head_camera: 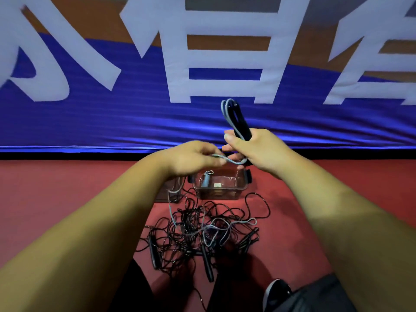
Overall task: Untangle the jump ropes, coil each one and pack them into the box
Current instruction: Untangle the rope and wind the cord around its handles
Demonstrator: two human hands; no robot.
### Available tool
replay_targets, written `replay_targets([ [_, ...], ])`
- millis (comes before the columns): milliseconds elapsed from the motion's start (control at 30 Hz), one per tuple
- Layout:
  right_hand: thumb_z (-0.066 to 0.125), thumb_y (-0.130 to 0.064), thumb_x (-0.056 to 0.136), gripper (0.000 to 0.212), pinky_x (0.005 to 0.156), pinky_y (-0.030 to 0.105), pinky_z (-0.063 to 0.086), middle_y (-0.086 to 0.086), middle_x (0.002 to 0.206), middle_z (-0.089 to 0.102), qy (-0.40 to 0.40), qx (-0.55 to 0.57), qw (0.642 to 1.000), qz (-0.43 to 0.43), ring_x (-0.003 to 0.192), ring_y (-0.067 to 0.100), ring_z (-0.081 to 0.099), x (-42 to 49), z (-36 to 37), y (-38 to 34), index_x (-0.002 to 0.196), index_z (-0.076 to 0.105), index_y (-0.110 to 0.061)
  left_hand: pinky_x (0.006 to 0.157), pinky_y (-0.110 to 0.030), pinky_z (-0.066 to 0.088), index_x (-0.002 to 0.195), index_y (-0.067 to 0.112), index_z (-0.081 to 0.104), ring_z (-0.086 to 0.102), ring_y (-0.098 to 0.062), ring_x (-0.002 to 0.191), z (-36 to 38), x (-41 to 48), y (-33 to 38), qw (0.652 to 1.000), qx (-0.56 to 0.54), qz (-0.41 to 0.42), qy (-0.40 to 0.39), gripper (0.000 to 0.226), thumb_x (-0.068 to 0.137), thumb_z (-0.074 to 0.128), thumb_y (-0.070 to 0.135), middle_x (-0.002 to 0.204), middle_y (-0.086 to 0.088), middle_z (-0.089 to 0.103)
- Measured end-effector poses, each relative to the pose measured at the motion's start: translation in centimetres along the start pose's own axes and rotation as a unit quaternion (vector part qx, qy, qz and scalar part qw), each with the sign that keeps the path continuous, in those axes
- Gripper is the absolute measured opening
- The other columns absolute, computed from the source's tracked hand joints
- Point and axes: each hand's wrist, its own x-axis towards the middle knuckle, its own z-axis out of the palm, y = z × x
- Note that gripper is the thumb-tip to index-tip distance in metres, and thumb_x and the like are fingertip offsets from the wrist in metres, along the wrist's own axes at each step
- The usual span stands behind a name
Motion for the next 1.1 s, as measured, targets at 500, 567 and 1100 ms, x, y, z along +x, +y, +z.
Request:
replay_targets([
  [500,0.073,-0.049,0.097,0.027,0.055,0.030,0.046,0.002,0.080,0.080,-0.091,-0.142,0.985,-0.023,0.058,0.016,0.054,0.0,2.5,-0.9,0.093,0.062,-0.025,0.061,-0.033,0.051,0.088,0.013,0.067,0.060,-0.023,0.057,0.6,0.2,2.6,0.922,-0.325,0.006,0.210,0.035,0.091,0.077,0.046,0.069,-0.004,0.062],
  [567,0.080,-0.037,0.094,0.023,0.051,0.029,0.044,0.003,0.076,0.077,-0.096,-0.099,0.990,-0.021,0.058,0.016,0.051,0.0,2.8,-0.8,0.093,0.063,-0.022,0.063,-0.032,0.049,0.078,0.020,0.062,0.058,-0.019,0.060,0.6,0.5,2.4,0.925,-0.296,0.007,0.238,0.031,0.092,0.075,0.045,0.069,-0.001,0.061],
  [1100,0.071,-0.020,0.102,0.014,0.043,0.022,0.046,0.008,0.076,0.068,-0.143,0.093,0.984,0.049,0.054,0.011,0.056,-0.2,3.4,-0.8,0.101,0.060,-0.012,0.060,-0.039,0.024,0.070,0.026,0.041,0.028,-0.020,0.059,-1.5,-0.8,2.2,0.945,-0.223,-0.015,0.240,0.058,0.084,0.066,0.077,0.068,-0.004,0.032],
])
